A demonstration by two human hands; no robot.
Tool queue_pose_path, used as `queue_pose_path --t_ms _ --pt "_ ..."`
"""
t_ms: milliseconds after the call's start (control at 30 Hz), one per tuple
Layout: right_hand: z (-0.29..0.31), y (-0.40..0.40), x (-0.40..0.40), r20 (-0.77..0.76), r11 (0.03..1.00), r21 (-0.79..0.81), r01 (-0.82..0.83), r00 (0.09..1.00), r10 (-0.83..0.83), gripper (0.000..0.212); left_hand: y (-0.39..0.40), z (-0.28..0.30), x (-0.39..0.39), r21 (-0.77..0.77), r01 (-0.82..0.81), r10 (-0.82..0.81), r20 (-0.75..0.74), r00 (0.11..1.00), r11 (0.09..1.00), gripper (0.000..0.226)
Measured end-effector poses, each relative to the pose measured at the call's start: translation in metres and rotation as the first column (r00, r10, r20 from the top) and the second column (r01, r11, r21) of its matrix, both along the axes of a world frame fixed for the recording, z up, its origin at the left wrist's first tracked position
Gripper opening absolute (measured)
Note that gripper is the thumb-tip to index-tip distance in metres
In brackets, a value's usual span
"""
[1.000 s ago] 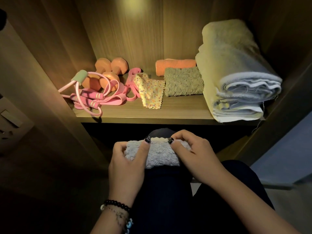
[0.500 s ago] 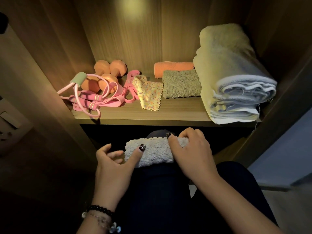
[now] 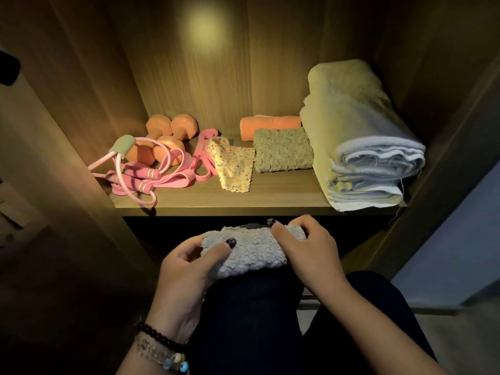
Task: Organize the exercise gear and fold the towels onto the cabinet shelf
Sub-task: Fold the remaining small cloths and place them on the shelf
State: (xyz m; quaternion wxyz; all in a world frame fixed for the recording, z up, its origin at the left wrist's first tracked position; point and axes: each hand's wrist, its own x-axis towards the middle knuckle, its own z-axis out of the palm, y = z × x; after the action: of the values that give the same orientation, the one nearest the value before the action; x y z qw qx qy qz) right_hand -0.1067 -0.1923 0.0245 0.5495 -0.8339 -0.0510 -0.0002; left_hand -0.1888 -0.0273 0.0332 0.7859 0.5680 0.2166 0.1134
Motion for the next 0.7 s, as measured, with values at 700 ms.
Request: queue_pose_path --t_ms 700 --pt "-0.008 0.013 0.152 0.367 0.856 -0.449 0.256 0.926 -0.084 0.02 0.001 -0.021 0.206 0.708 -0.033 0.071 -0.024 0.997 0.706 0.031"
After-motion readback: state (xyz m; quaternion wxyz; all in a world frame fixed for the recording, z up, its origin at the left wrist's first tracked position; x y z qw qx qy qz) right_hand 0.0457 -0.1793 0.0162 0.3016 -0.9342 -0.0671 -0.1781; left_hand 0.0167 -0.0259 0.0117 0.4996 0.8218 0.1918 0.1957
